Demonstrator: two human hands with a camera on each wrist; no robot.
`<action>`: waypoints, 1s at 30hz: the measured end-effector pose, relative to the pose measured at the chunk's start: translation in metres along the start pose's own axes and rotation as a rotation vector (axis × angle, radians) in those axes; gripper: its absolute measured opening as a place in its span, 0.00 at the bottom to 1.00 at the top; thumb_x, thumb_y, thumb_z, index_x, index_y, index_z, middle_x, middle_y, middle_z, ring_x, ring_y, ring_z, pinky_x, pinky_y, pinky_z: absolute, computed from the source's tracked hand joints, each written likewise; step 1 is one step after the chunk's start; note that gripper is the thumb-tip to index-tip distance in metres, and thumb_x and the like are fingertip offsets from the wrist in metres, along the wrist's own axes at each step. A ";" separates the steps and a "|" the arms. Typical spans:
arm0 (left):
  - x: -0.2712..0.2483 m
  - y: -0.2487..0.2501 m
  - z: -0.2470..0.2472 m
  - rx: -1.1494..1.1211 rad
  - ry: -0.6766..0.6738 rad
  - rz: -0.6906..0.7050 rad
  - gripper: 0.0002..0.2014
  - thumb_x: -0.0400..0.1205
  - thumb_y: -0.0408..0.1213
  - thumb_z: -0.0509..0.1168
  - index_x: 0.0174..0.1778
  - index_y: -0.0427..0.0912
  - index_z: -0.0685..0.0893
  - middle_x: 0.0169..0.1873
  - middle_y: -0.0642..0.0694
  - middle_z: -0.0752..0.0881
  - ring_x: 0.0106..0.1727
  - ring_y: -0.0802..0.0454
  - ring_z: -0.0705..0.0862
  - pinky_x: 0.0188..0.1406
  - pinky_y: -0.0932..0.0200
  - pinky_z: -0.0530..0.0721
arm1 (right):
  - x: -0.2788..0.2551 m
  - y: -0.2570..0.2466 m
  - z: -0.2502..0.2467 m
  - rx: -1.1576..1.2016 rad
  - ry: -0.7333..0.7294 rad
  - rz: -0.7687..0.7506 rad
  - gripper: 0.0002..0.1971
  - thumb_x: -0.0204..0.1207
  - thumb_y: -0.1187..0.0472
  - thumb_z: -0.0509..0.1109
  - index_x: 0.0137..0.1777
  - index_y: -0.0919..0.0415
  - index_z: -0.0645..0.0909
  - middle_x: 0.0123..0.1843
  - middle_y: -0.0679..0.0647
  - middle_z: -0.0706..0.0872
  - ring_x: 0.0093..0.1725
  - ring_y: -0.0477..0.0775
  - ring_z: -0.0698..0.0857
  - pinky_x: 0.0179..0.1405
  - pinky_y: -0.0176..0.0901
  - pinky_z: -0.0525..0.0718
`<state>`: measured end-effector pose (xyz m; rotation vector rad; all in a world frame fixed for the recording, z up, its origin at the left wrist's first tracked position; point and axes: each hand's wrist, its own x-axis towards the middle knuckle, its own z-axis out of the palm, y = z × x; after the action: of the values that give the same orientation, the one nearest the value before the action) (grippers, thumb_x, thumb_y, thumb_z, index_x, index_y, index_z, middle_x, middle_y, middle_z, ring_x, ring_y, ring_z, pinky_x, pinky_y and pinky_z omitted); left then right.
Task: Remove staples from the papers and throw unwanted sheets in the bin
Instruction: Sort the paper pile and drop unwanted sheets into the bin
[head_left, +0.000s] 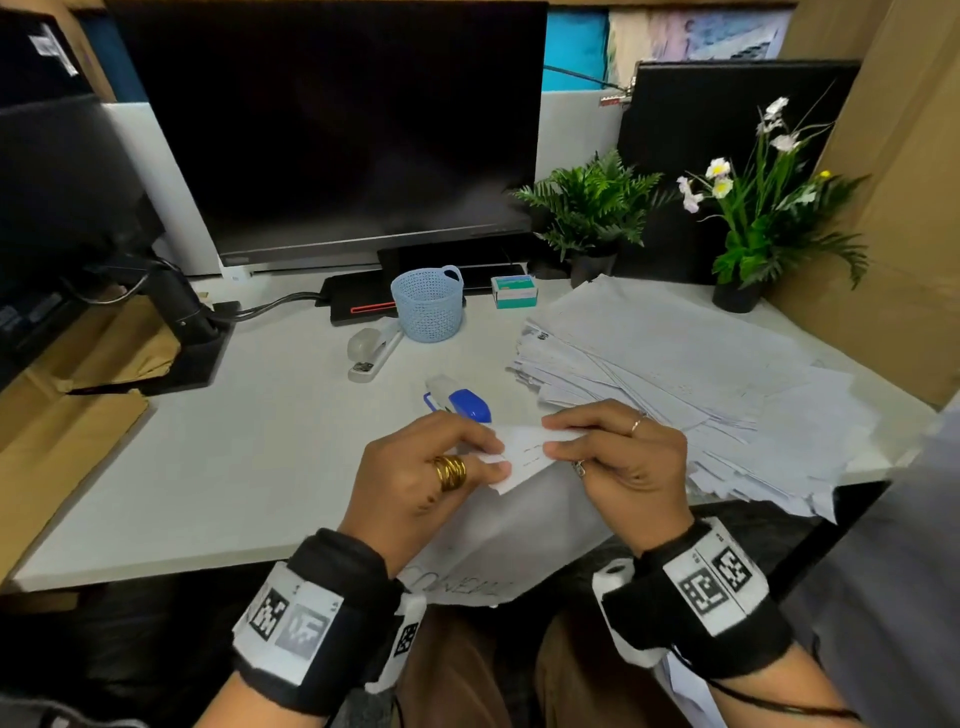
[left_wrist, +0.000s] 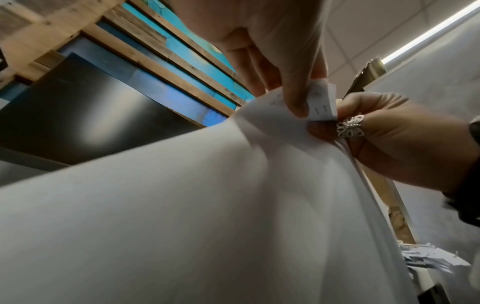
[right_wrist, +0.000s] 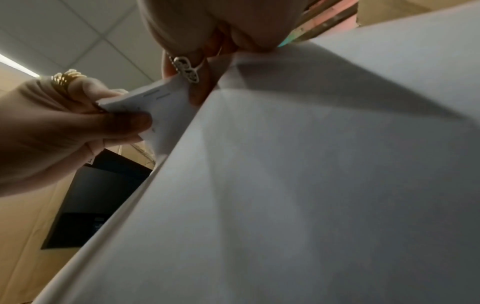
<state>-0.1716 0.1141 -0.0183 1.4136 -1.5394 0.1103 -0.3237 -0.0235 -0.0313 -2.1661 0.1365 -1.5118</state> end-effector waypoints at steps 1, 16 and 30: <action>-0.001 0.001 0.002 0.012 0.005 0.005 0.14 0.77 0.48 0.68 0.37 0.41 0.91 0.46 0.57 0.85 0.49 0.65 0.83 0.48 0.72 0.79 | -0.001 0.000 -0.001 -0.015 0.013 -0.036 0.09 0.66 0.76 0.70 0.33 0.66 0.90 0.43 0.55 0.89 0.44 0.49 0.86 0.46 0.36 0.82; 0.008 0.015 0.061 -0.129 -0.004 -0.099 0.13 0.71 0.19 0.69 0.39 0.43 0.90 0.39 0.56 0.87 0.45 0.65 0.85 0.49 0.72 0.81 | -0.009 0.008 -0.082 -0.657 -0.866 0.476 0.19 0.77 0.60 0.67 0.65 0.40 0.78 0.51 0.50 0.87 0.54 0.52 0.81 0.43 0.40 0.71; 0.051 0.004 0.188 0.487 -0.696 0.006 0.38 0.73 0.72 0.34 0.80 0.63 0.55 0.83 0.47 0.43 0.82 0.42 0.38 0.78 0.40 0.36 | -0.126 0.078 -0.197 -0.956 -0.650 1.107 0.23 0.71 0.75 0.62 0.55 0.50 0.88 0.56 0.59 0.88 0.58 0.61 0.84 0.56 0.45 0.81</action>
<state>-0.2753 -0.0413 -0.0742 1.9618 -2.1837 -0.0114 -0.5349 -0.1136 -0.1212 -2.3219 1.7369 -0.0330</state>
